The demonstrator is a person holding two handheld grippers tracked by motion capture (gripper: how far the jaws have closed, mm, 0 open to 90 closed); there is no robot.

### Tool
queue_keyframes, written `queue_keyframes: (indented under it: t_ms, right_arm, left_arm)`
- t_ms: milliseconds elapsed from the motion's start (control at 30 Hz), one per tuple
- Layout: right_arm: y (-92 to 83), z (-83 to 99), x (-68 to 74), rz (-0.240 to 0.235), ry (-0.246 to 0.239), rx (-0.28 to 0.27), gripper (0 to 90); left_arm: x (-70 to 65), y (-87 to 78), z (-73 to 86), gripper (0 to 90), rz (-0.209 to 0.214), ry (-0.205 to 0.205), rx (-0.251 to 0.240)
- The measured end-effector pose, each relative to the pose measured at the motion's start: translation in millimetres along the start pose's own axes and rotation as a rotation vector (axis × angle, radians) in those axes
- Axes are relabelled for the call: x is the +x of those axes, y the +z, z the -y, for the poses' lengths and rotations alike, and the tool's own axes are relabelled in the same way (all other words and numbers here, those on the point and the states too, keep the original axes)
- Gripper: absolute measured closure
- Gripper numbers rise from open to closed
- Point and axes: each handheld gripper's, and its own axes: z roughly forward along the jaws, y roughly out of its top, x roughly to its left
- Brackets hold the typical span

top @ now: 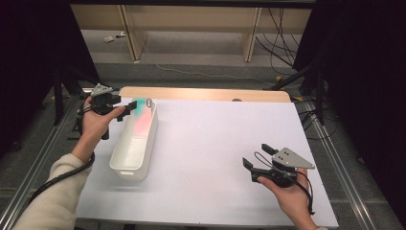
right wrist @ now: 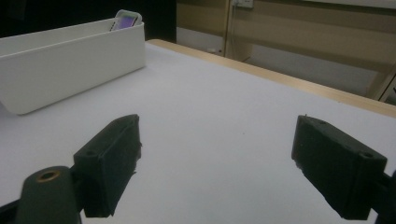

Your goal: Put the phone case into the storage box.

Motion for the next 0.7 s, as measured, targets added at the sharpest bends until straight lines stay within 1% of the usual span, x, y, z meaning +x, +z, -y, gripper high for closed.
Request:
queue_keyframes:
  t_ms: [33, 100, 133, 167, 233, 267, 300, 333, 367, 400, 500, 533, 567, 600, 700]
  right_arm:
    - [1.0, 0.4, 0.5, -0.003, 0.004, -0.012, 16.9]
    - [1.1, 0.4, 0.7, -0.003, 0.005, -0.013, 16.9]
    - [-0.9, -0.3, 0.3, 0.006, -0.004, 0.007, 16.9]
    - [-0.7, -0.3, 0.5, 0.001, 0.0, 0.005, 16.9]
    - [-0.9, -0.3, 0.3, 0.003, 0.001, 0.004, 16.8]
    - [-0.5, -0.1, 0.4, 0.003, 0.003, -0.003, 16.8]
    - [-1.1, -0.3, 0.2, 0.002, 0.001, 0.004, 16.8]
    - [-1.1, -0.3, 0.1, 0.007, -0.002, 0.003, 16.9]
    - [-0.4, 0.1, 0.2, 0.002, 0.003, -0.004, 16.8]
    - [-0.9, -0.1, 0.1, 0.002, 0.0, 0.004, 16.9]
    - [-0.1, 0.1, 0.5, -0.005, 0.006, -0.002, 16.9]
    - [1.2, 0.4, 0.7, -0.002, 0.004, -0.014, 16.9]
    - [1.2, 0.4, 1.0, -0.002, 0.004, -0.011, 16.9]
    - [-1.4, -0.7, 0.6, 0.006, -0.009, 0.016, 16.9]
    - [-0.3, -0.5, 0.7, 0.008, -0.007, -0.001, 16.8]
  left_arm:
    - [-1.8, -1.0, 0.3, 21.9, -0.003, 0.006, 0.002]
    - [-5.4, -3.1, 0.8, 19.0, -0.003, 0.02, 0.007]
    - [-7.1, -4.0, 1.0, 17.4, 0.002, 0.021, 0.004]
    - [-8.4, -5.4, 1.1, 16.5, 0.005, 0.023, 0.003]
    - [-11.0, -8.7, 1.4, 15.4, 0.011, 0.024, 0.0]
    - [-12.6, -10.1, 1.8, 15.4, 0.011, 0.027, -0.002]
    - [-14.3, -11.9, 2.2, 15.3, 0.009, 0.036, -0.002]
    - [-15.8, -13.4, 2.9, 15.0, 0.014, 0.042, -0.001]
    - [-17.5, -14.8, 3.8, 14.5, 0.018, 0.041, -0.003]
    - [-19.0, -16.3, 4.9, 14.4, 0.023, 0.043, -0.003]
    - [-23.5, -19.5, 8.3, 14.4, 0.04, 0.043, -0.007]
    - [-25.0, -20.5, 9.2, 14.1, 0.042, 0.045, -0.006]
    - [-26.1, -21.6, 9.7, 13.7, 0.039, 0.05, -0.005]
    - [-27.4, -22.7, 10.3, 12.8, 0.039, 0.047, -0.008]
    - [-30.3, -26.1, 12.1, 11.6, 0.041, 0.051, -0.009]
